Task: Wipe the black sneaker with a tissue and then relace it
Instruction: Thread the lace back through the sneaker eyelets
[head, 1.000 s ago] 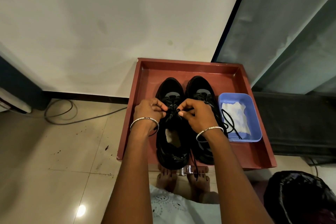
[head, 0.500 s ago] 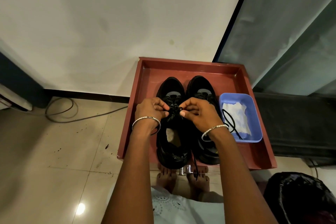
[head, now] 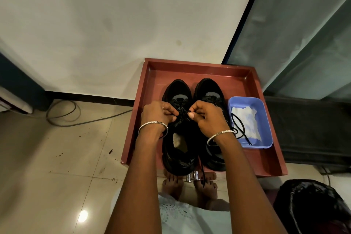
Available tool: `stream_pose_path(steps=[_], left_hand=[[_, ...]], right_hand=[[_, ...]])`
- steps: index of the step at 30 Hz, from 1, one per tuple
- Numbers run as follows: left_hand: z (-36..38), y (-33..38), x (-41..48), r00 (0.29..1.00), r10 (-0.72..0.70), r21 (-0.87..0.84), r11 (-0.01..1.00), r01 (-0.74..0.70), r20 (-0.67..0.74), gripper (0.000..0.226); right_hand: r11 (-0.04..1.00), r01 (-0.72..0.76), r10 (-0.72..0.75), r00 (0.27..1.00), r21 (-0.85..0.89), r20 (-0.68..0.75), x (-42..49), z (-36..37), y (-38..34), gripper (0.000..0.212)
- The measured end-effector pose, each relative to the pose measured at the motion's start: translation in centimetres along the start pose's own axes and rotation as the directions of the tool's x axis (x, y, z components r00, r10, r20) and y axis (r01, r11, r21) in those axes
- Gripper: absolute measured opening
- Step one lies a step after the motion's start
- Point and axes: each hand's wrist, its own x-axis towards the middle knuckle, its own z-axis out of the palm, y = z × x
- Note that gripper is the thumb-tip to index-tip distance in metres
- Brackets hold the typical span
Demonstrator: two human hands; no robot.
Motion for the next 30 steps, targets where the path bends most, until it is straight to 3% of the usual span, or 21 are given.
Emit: stream_pose_path(steps=[6, 10, 13, 15, 24, 30], left_hand=[[0.0, 0.0, 0.1, 0.997, 0.079, 0.057, 0.995, -0.08, 0.013, 0.019], [0.3, 0.5, 0.0, 0.987, 0.163, 0.279, 0.947, -0.158, 0.006, 0.014], [0.6, 0.7, -0.2, 0.97, 0.237, 0.467, 0.853, -0.232, 0.049, 0.009], [0.7, 0.5, -0.3, 0.958, 0.273, 0.503, 0.818, -0.278, 0.087, 0.01], [-0.3, -0.4, -0.4, 0.962, 0.245, 0.283, 0.92, -0.271, 0.124, 0.016], [-0.5, -0.8, 0.0, 0.987, 0.133, 0.173, 0.974, -0.147, 0.089, 0.018]], right_hand=[[0.999, -0.049, 0.05, 0.998, 0.017, -0.026, 0.0, 0.2, -0.2, 0.015], [0.998, -0.059, 0.059, 0.998, 0.016, -0.021, 0.1, 0.2, -0.3, 0.016], [0.998, -0.064, 0.064, 0.998, 0.016, -0.028, 0.1, 0.2, -0.3, 0.016], [0.998, -0.065, 0.066, 0.997, 0.016, -0.03, 0.1, 0.3, -0.2, 0.019], [0.998, -0.068, 0.068, 0.997, 0.007, -0.024, 0.2, 0.5, -0.3, 0.024], [0.997, -0.078, 0.078, 0.997, 0.025, -0.018, 0.2, 0.4, -0.4, 0.023]])
